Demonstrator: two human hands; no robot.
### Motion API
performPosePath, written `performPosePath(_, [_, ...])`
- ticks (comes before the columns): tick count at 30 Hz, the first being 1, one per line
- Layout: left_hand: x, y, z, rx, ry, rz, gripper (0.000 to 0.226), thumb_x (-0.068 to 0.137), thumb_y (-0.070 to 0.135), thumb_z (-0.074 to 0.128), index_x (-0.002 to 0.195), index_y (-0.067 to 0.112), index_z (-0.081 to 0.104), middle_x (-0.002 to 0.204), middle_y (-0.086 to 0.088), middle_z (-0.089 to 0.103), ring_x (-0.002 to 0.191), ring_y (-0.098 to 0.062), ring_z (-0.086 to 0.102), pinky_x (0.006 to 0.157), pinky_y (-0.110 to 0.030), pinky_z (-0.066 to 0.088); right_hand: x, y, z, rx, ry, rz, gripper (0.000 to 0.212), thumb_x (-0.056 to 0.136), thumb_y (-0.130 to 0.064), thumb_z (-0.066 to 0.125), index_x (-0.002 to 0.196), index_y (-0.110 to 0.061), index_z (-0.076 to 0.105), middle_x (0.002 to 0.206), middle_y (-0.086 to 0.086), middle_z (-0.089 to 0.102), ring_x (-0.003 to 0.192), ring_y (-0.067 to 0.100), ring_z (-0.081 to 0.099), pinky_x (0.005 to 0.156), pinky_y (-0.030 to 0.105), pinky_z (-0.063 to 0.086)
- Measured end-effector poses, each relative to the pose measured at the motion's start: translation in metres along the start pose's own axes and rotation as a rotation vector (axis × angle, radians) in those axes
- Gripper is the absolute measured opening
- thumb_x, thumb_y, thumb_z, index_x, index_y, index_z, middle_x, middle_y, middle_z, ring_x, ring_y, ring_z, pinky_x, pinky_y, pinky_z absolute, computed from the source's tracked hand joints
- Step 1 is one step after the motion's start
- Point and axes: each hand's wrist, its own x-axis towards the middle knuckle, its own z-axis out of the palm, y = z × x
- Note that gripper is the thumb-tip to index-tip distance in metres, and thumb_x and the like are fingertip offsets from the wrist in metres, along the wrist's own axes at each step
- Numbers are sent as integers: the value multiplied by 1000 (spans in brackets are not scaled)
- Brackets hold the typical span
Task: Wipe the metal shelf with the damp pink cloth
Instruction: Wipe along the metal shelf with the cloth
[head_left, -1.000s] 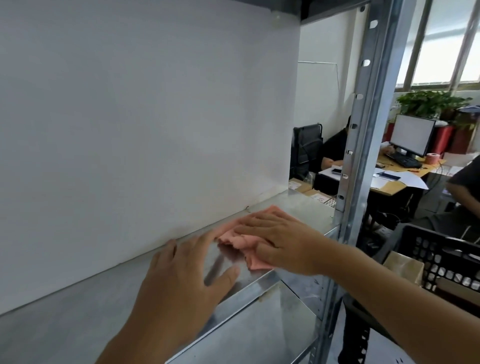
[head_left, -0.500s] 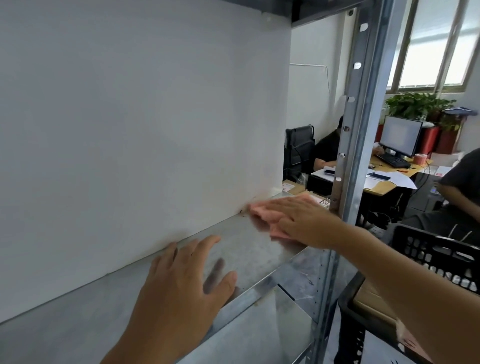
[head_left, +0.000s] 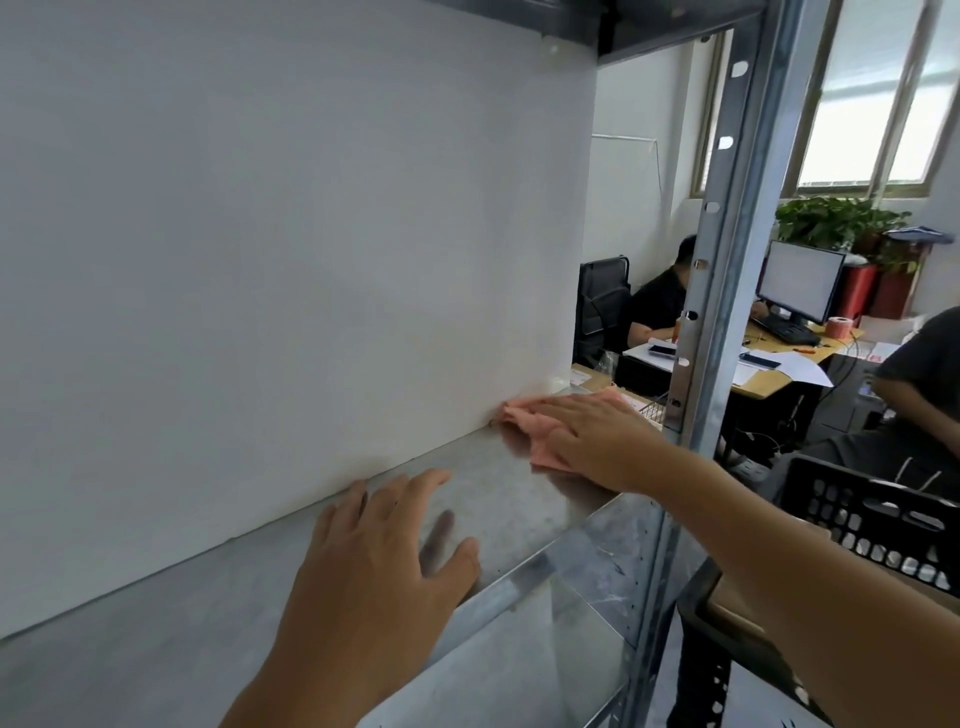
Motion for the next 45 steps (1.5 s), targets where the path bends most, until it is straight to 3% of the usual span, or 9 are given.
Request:
performPosePath(8, [0,2,-2,56,4,13,83,75,77,15,151,46,29,154,16,46,146,-20,31,122,-38,22,-38,-48,0,66,-11,-214,55,108,-57,13,161,-50,30,168,-24,31,156,2,23,128,41,14])
performPosePath(11, [1,2,-2,45,3,10,75,80,74,20,149,47,32,153,16,47,145,-20,32,122,-39,21,-21,-7,-4,9,25,-94,56,107,-56,8,160,-52,27,166,-23,36,152,8,36,119,44,30])
performPosePath(15, [4,-2,4,39,7,19,69,86,72,28,148,44,35,153,12,48,144,-23,34,121,-45,24,-17,-17,0,-53,35,76,68,98,-59,-1,162,-52,22,171,-21,29,155,12,32,123,55,25])
performPosePath(23, [9,-4,10,91,4,25,77,80,73,17,146,40,38,150,6,51,139,-30,40,116,-51,30,-29,-48,-3,38,-18,-86,51,111,-52,11,159,-60,26,168,-25,33,154,3,29,123,42,20])
performPosePath(29, [11,-5,9,94,-12,11,76,80,72,19,146,41,38,152,6,47,142,-30,36,118,-51,26,-14,-23,-6,-130,13,138,66,96,-65,-3,160,-60,13,172,-26,20,158,18,30,121,61,28])
performPosePath(36, [8,-3,9,140,9,13,90,74,81,7,150,41,35,153,7,47,142,-31,36,118,-51,26,-54,-82,3,141,104,-94,49,108,-58,10,147,-69,37,156,-26,52,143,-3,42,121,28,22])
performPosePath(39, [8,-3,8,111,-15,5,88,71,75,9,149,43,36,153,9,45,143,-29,33,120,-50,24,-27,-40,-3,7,94,-38,46,110,-59,11,153,-66,27,151,-15,59,127,17,63,106,43,50])
performPosePath(42, [10,-5,9,68,-13,2,84,73,74,13,148,43,36,155,10,44,144,-29,33,120,-50,23,-16,-22,-4,-59,72,79,49,109,-58,11,157,-63,20,166,-24,38,148,21,46,113,60,38])
performPosePath(45, [10,-6,10,57,-8,-7,83,73,75,18,146,43,39,154,12,45,145,-27,33,120,-48,24,-35,-60,-1,-19,128,9,53,106,-57,8,155,-62,28,166,-28,34,151,9,36,122,52,25])
